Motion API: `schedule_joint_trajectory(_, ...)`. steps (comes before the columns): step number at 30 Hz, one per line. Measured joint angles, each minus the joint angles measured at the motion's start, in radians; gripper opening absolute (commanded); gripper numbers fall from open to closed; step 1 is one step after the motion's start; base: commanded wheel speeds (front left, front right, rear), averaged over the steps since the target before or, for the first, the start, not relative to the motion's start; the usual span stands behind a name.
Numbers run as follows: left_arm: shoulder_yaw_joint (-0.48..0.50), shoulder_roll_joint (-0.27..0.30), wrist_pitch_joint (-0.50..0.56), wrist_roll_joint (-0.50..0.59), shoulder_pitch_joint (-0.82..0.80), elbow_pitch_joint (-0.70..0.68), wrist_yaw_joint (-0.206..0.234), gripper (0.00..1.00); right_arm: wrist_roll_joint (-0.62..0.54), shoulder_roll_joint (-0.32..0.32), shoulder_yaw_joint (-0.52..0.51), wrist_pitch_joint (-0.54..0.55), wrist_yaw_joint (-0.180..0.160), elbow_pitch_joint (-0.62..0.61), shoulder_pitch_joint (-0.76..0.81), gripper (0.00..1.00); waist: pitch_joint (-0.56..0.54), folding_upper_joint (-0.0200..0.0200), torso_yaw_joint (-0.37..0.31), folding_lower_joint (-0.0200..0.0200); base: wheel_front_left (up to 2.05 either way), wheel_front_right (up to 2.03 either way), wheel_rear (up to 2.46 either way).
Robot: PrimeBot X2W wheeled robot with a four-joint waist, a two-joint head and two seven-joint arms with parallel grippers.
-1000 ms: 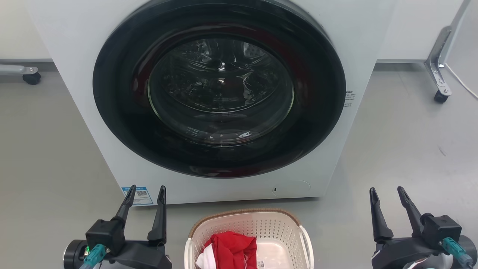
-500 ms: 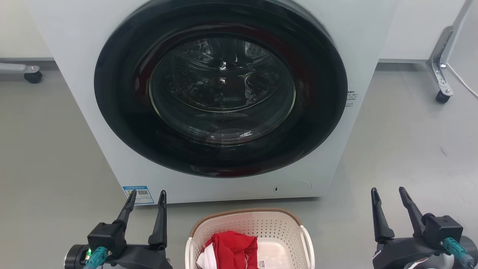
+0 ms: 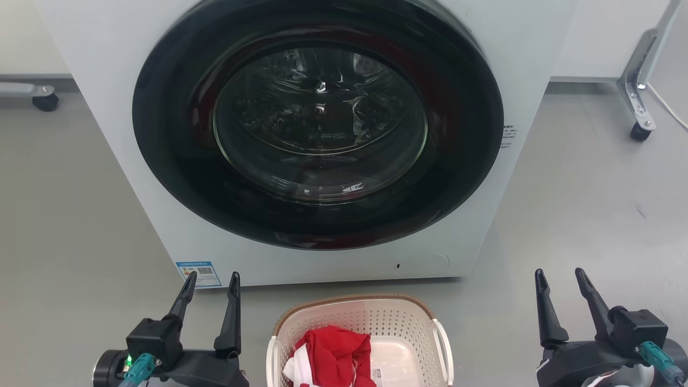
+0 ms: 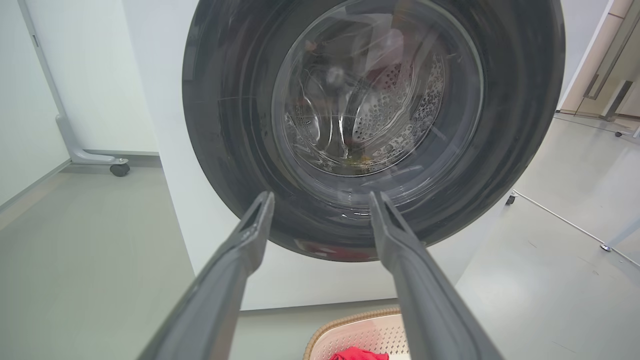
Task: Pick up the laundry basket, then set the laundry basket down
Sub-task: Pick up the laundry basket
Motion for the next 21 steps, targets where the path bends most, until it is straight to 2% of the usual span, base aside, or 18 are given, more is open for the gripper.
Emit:
schedule_joint_trajectory(10, 0.0, -0.003, 0.012, 0.001, -0.024, -0.014, 0.0, 1.0, -0.001, 0.0, -0.013, 0.0, 0.007, -0.016, -0.008, 1.0, 0.059, 0.0, 0.002, 0.0, 0.0, 0.0, 0.0)
schedule_joint_trajectory(21, -0.003, -0.022, 0.031, 0.001, -0.121, 0.01, -0.002, 1.0, -0.001, 0.0, -0.022, 0.0, 0.007, -0.008, -0.098, 1.0, 0.191, 0.0001, 0.007, 0.0001, 0.0, 0.0, 0.0)
